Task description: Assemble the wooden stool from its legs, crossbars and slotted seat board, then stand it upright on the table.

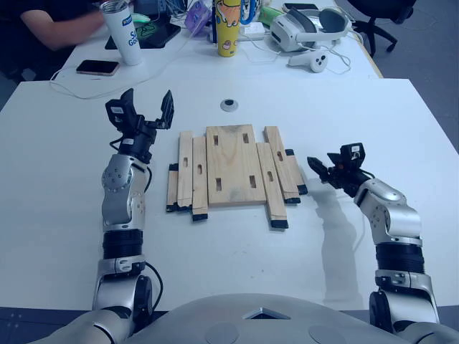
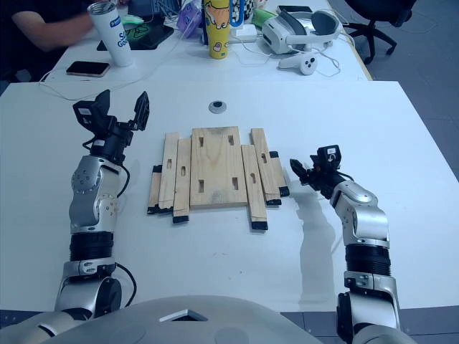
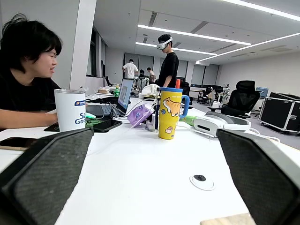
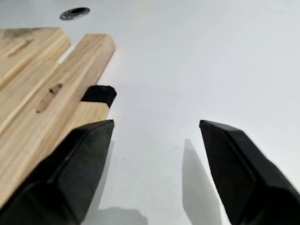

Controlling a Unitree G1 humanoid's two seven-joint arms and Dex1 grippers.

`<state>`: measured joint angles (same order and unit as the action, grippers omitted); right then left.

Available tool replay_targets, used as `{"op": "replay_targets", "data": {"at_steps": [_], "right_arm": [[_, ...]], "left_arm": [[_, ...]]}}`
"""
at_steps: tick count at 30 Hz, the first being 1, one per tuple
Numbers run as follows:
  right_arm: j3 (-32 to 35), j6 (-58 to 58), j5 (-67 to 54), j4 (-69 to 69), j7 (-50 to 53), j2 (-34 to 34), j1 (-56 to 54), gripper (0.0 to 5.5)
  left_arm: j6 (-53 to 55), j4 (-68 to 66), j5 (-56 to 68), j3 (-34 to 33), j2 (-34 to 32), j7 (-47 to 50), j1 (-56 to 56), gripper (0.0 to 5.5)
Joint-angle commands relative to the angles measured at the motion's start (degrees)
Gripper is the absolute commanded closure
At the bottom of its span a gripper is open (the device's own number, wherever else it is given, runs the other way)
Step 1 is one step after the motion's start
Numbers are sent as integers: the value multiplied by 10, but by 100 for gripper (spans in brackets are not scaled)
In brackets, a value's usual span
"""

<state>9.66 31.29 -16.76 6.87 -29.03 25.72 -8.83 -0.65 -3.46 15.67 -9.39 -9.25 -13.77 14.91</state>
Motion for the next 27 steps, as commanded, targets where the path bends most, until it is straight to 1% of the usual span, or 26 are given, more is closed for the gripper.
{"op": "replay_targets", "data": {"at_steps": [1,6,12,17,20,21,22,27], "right_arm": [[-3,30,-19,-5,-21,5,0,211],[13,79,-58,-13,-36,0,0,211],[-15,94,-54,-30,-60,15,13,211],[-75,41,8,-25,-72,44,32,211],[-110,-6,69,-5,-53,69,40,211],[-119,-38,97,11,-40,79,40,211],[-120,-61,113,29,-30,85,37,211],[-94,-101,94,72,-51,90,17,211]], "left_arm": [[0,13,-2,-2,4,6,-14,66],[3,12,0,-2,2,4,-19,66],[4,10,1,-5,-1,3,-22,66],[3,9,0,-5,-1,1,-24,66],[4,9,0,-5,-1,0,-24,66],[5,10,0,-4,-1,0,-23,66],[4,12,0,-4,-1,0,-25,66],[2,7,-2,-3,0,0,-25,66]]}}
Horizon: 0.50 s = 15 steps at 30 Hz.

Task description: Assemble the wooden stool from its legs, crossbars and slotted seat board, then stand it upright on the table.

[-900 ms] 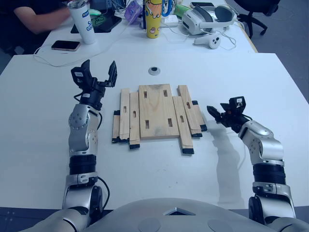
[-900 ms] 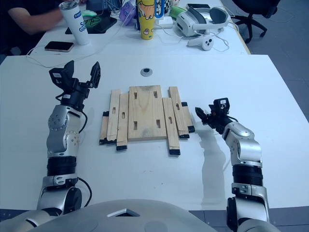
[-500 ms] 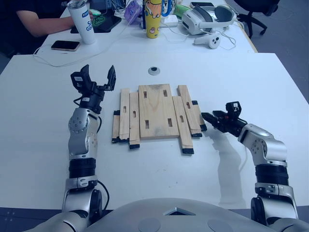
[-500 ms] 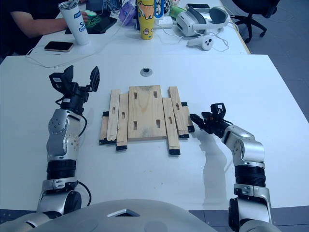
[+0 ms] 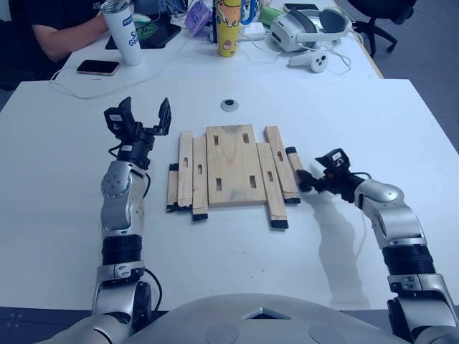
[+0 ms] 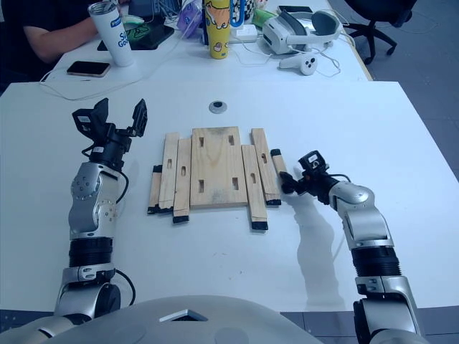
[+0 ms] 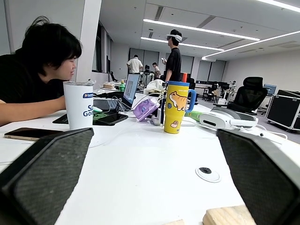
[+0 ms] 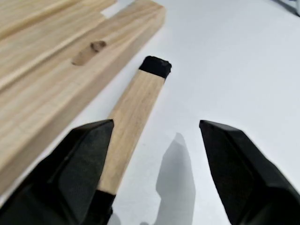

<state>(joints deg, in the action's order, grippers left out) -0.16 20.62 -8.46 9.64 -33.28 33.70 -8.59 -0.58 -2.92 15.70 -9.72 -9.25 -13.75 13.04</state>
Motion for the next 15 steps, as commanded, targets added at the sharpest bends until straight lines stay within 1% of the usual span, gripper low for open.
{"op": "replay_targets", "data": {"at_steps": [1,5,10,15], "right_arm": [[11,8,-2,44,-16,5,11,211],[43,23,-53,35,-26,-22,-8,211],[71,30,-79,28,-13,-42,-18,211],[37,53,-45,37,2,-42,-8,211]], "left_arm": [[1,0,-2,1,1,-1,-6,66],[-2,-1,-5,3,5,3,-10,66],[-2,-1,-6,5,8,2,-16,66],[2,3,-6,6,7,2,-19,66]]}}
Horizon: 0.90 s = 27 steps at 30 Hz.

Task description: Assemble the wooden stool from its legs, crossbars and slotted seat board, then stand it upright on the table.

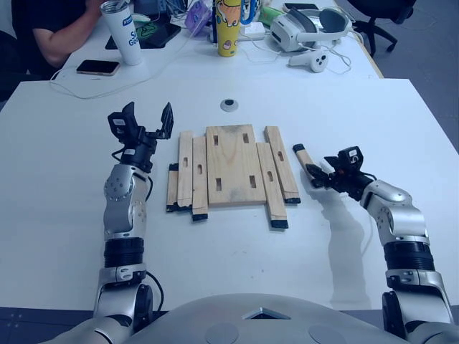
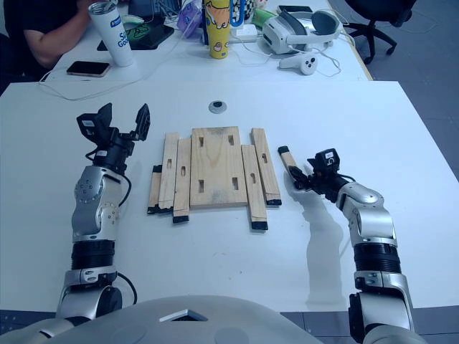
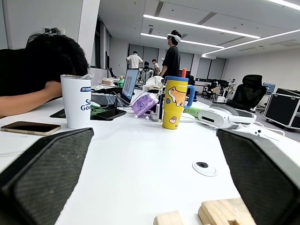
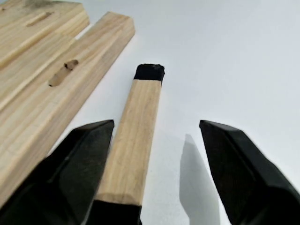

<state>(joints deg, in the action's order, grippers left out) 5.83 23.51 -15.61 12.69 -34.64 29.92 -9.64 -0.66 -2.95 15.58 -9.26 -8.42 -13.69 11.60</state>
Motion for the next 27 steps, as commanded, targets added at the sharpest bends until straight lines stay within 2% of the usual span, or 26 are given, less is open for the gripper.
{"op": "replay_targets", "data": {"at_steps": [1,5,9,19,27], "right_arm": [[-30,28,31,8,14,-5,5,211],[-38,48,23,-8,9,-14,22,211],[-52,64,33,-10,14,-13,25,256],[-43,82,40,27,54,-14,18,417],[19,-77,8,-42,92,-66,-18,420]], "left_arm": [[3,3,-5,1,-2,1,-4,66],[5,-2,-5,1,-5,-1,2,66],[7,-2,-6,2,-6,-1,3,64],[22,-8,0,1,-4,-1,11,64],[83,-17,71,-28,14,-1,39,64]]}}
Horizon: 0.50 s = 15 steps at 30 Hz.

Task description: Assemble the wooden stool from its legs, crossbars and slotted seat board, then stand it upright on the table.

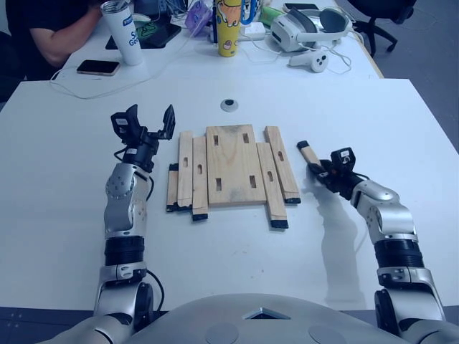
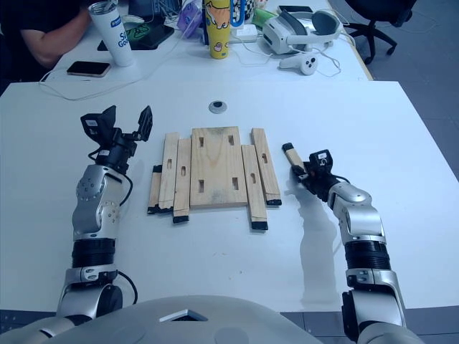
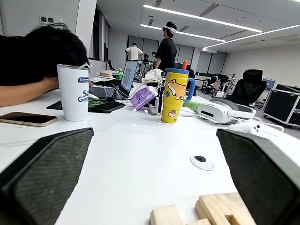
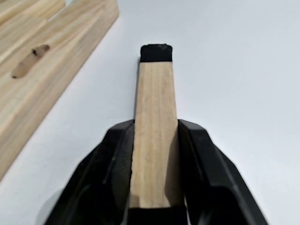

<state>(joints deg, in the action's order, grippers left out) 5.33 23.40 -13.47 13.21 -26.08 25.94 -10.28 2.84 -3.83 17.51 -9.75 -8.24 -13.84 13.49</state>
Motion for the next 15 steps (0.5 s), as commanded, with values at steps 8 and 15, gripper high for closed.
{"op": "replay_targets", "data": {"at_steps": [8,15], "right_arm": [[-45,-74,-54,-174,-33,-88,-33,420],[-90,-76,-49,-215,-39,-114,-14,420]], "left_arm": [[279,96,286,-12,74,-4,54,64],[348,119,381,-33,117,76,75,64]]}}
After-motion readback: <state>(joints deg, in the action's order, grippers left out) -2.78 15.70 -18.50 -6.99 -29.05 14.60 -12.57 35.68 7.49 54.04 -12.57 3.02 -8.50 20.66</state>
